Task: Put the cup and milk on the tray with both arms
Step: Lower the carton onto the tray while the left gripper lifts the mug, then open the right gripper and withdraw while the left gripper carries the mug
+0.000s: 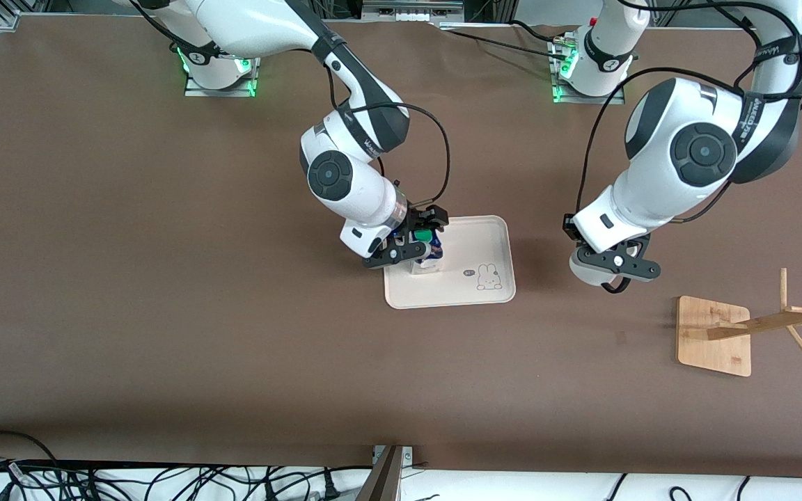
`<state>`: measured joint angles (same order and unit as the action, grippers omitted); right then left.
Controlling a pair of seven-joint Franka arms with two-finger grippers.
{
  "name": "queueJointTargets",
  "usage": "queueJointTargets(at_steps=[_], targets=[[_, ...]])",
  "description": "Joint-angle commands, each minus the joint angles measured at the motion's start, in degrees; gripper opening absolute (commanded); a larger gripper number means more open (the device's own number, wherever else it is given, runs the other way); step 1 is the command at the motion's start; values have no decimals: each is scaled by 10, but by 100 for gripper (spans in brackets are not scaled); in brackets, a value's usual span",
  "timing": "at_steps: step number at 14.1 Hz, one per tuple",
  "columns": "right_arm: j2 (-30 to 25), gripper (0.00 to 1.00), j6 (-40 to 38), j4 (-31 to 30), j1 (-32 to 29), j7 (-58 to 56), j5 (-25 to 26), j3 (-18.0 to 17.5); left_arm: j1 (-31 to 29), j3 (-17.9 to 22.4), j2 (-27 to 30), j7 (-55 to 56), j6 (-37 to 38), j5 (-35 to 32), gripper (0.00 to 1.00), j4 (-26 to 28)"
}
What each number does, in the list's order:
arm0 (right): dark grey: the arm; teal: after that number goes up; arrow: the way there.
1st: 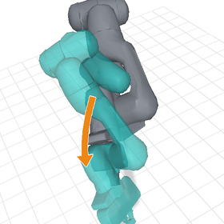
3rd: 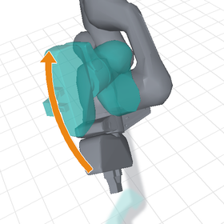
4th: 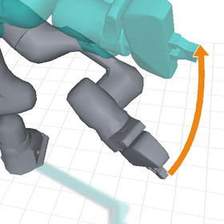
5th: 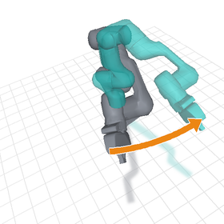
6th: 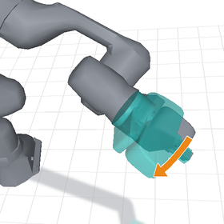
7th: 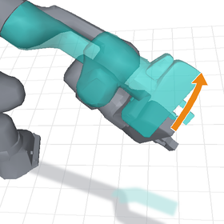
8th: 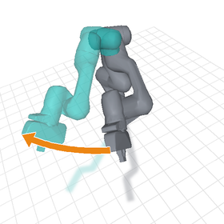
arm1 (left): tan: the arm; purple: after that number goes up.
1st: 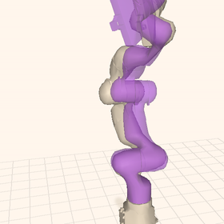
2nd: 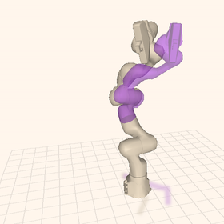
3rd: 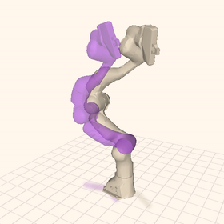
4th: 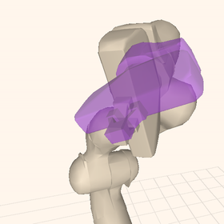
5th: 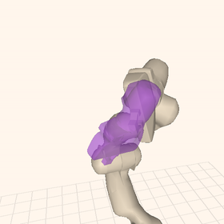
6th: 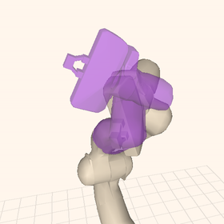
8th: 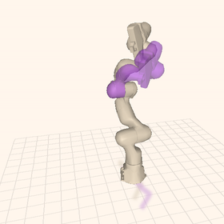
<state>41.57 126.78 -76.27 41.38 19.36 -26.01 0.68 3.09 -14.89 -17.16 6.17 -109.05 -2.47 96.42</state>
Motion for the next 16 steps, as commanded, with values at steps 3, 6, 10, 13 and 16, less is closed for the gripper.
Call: queueJointTargets(at_steps=[3, 6, 10, 13, 16], targets=[[-48, 100, -18, -6, 3, 7, 8, 6, 11, 0, -52, -14, 20, 69, 0, -33], [-110, 100, -73, -6, 3, 9, 9, 46, 36, -2, -83, -14, 23, 76, 0, -64], [-205, 100, -251, 2, 3, 3, 59, 153, 67, -7, -139, -12, 31, 77, 0, -83], [-231, 100, -310, 13, 3, 3, 142, 220, 95, -8, -169, 9, 48, 77, 0, -99], [-231, 100, -363, 13, -2, -11, 163, 329, 112, -8, -203, 40, 62, 74, 0, -127]])
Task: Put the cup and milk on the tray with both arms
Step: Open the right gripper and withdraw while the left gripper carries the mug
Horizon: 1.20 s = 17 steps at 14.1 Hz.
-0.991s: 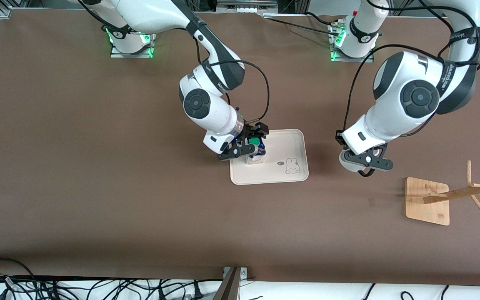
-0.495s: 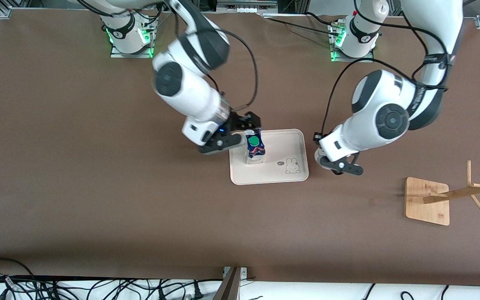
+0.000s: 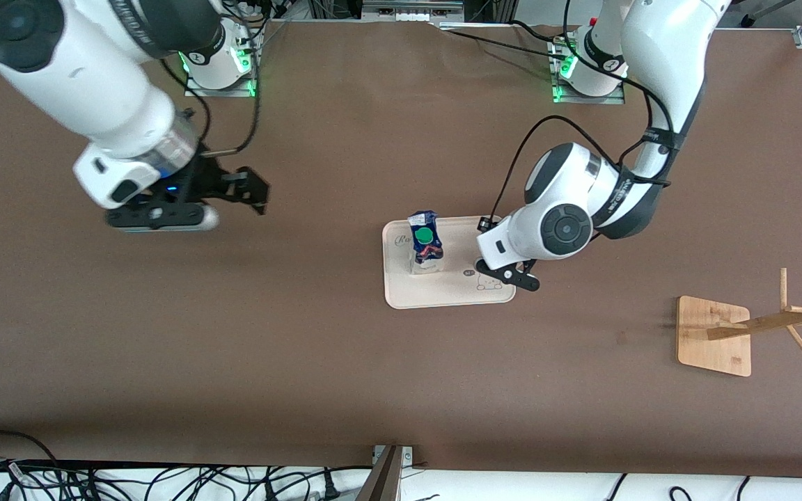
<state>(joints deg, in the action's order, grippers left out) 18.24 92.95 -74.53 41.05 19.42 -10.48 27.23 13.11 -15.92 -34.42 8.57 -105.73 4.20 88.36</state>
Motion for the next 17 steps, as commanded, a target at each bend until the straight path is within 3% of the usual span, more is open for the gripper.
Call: queueJointTargets(at_steps=[1, 2, 4, 6, 13, 15, 16, 17], targets=[[2, 100, -38, -4, -6, -47, 4, 99, 16, 2, -36, 17, 29, 7, 0, -47], [3, 100, -50, -5, -18, -107, 4, 119, 17, 2, -42, 21, 29, 9, 0, -47], [6, 100, -53, -8, -58, -188, 4, 124, 19, 2, -54, 36, 27, 9, 0, -49], [5, 100, -63, -7, -88, -192, -8, 125, 30, 2, -71, 52, 27, 7, 0, -63], [2, 100, -73, -5, -90, -204, -9, 143, 38, 10, -102, 63, 24, 5, 0, -99], [3, 100, -95, -5, -87, -202, -7, 140, 38, 18, -104, 63, 22, 5, 5, -106], [3, 100, -95, -5, -85, -203, -6, 139, 38, 19, -110, 61, 23, 5, 20, -109], [4, 100, -90, -5, -87, -202, -9, 139, 38, 19, -112, 62, 23, 5, 25, -109]])
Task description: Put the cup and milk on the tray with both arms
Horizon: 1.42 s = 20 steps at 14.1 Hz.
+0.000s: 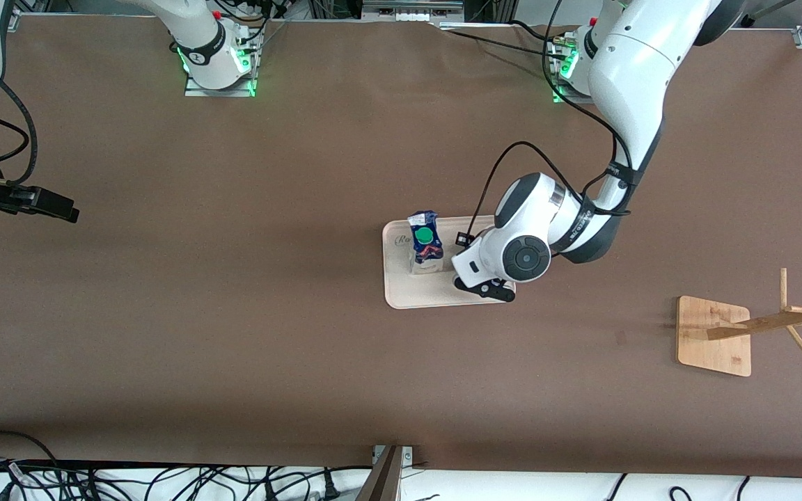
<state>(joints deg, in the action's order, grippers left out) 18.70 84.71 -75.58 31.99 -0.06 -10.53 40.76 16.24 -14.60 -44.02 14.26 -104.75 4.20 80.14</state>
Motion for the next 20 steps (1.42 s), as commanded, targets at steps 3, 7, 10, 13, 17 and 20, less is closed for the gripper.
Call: queueJointTargets(at_steps=[3, 7, 10, 13, 17, 20], targets=[[1, 100, -7, 5, -21, -20, -33, 6, 6, 6, -18, -9, 11, 5, 100, -27], [-15, 100, -2, 6, -109, -23, -6, -119, 0, 7, -11, -13, 13, 9, 100, -27], [-48, 100, 2, 2, -318, 8, 96, -384, -3, 12, -4, -14, 16, 12, 100, -27], [-51, 100, 3, -1, -331, 40, 102, -403, -5, 14, 1, -13, 16, 12, 100, -27], [-54, 100, 3, -3, -332, 30, 107, -405, -17, 24, 44, -13, 49, 12, 100, -28], [-84, 100, 47, -47, -345, 33, 101, -405, -37, 26, 74, -17, 59, 12, 100, -28]])
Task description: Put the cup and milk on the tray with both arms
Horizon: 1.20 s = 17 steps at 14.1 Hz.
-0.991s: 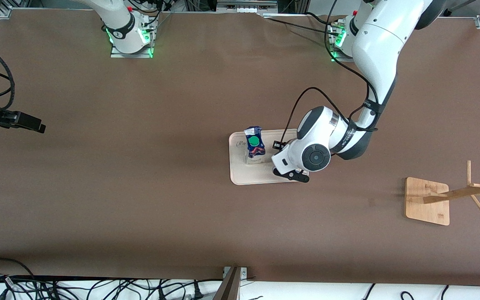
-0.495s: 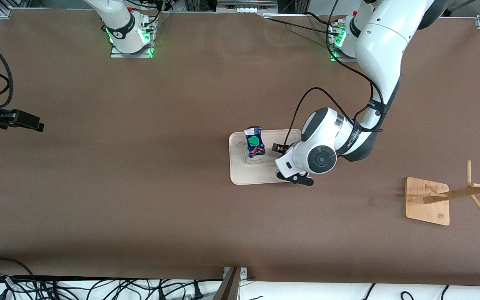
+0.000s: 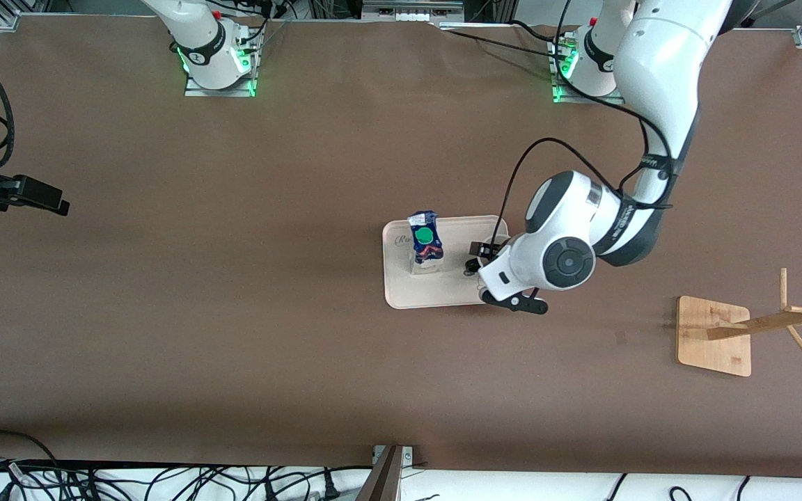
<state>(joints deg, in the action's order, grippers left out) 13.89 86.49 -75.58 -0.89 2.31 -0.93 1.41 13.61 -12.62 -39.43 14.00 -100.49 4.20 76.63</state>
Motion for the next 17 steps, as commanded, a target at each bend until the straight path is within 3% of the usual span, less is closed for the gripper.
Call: queueJointTargets(at_steps=[1, 5, 7, 10, 13, 17], targets=[[-43, 100, 37, -56, -17, 13, 4, -11, -13, 11, 36, -15, 18, 12, 100, 8], [-45, 100, -10, -55, -18, 4, 11, -8, -24, 36, 85, -18, 29, 5, 100, 13], [-44, 100, -11, -47, -6, 4, 36, -12, -35, 37, 92, -18, 35, 5, 100, 13], [-45, 100, -7, -41, -5, -14, 30, -9, -35, 37, 115, -14, 48, 3, 100, 16], [-44, 100, -3, -46, -17, -61, -32, -5, -59, 50, 204, -17, 63, 0, 100, 54], [-69, 100, 40, -86, -18, -57, -28, -5, -108, 72, 314, -18, 85, -4, 100, 122]])
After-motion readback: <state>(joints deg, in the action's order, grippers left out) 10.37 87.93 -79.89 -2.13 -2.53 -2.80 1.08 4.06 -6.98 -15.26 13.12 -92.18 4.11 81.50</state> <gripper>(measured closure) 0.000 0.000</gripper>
